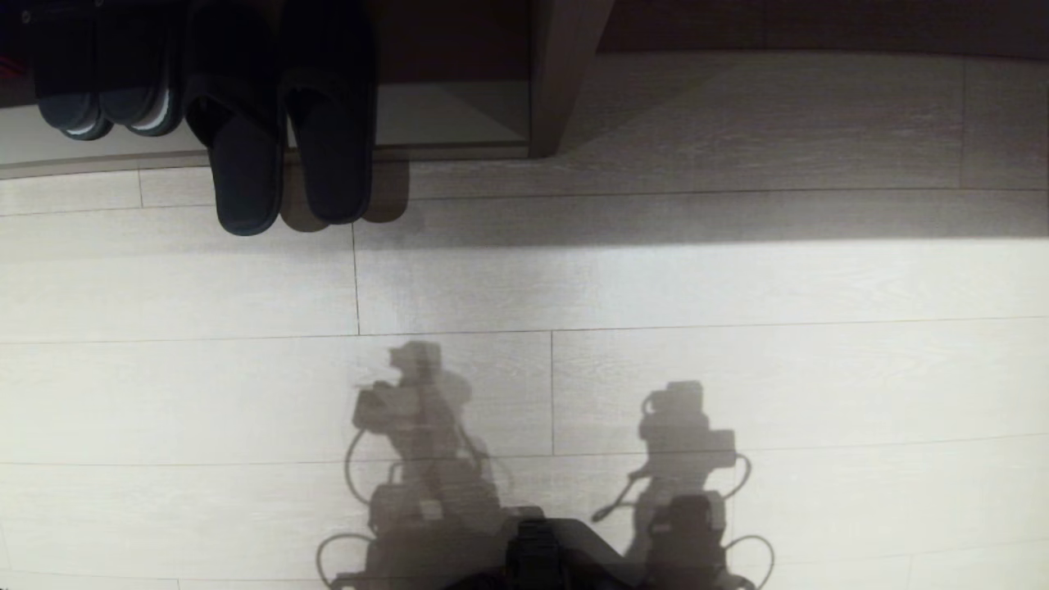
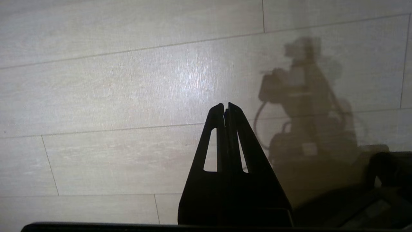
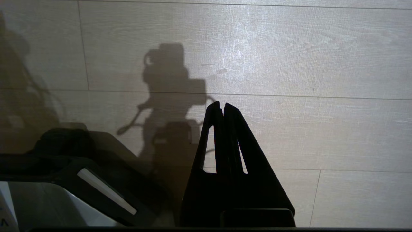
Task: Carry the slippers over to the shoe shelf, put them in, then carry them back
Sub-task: Pick up the slippers in the shoe cabinet
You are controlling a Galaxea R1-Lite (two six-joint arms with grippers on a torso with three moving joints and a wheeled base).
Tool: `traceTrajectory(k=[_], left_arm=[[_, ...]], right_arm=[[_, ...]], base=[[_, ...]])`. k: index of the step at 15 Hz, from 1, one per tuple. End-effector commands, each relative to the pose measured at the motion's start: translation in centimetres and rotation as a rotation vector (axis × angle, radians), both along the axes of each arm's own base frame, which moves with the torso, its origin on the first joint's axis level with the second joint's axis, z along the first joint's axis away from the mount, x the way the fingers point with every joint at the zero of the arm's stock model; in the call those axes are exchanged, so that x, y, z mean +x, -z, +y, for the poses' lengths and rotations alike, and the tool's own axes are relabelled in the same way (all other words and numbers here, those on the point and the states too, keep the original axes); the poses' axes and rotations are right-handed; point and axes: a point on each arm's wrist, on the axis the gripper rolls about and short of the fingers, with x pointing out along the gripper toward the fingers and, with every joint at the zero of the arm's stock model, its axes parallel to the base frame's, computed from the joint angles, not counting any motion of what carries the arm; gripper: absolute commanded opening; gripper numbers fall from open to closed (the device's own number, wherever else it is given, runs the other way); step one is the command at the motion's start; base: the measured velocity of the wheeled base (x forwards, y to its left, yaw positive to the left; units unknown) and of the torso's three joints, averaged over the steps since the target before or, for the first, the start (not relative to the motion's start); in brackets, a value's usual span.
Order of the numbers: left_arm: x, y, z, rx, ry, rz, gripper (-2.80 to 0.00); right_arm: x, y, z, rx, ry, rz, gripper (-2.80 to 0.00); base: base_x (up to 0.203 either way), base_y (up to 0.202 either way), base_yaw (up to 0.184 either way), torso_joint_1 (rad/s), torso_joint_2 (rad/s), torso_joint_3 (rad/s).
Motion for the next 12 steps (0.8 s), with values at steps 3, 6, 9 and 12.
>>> traceTrajectory(k=[3,6,9,12], left_arm=[[-0.5,2.1,0.0,0.015,0.013,0.056,-2.80],[-0.9,3.4,-0.2,0.001,0.071,0.116,-2.80],[-0.9,3.3,-0.2,-0.010,0.070,0.105,-2.80],[-0.9,3.3,-0.2,-0.021,0.072,0.102,-2.80]], right_arm=[[0.0,0.0,0.0,0.000,-0.002,-0.001,-2.80],[0.0,0.0,0.0,0.000,-0.001,-0.001,-2.80],[0.0,0.0,0.0,0.000,-0.001,-0.001,-2.80],[0.0,0.0,0.0,0.000,-0.002,-0.001,-2.80]], base=[[0.000,0.000,0.000,0.000,0.00,0.000],[0.000,0.000,0.000,0.000,0.00,0.000],[0.000,0.000,0.000,0.000,0.00,0.000],[0.000,0.000,0.000,0.000,0.00,0.000]])
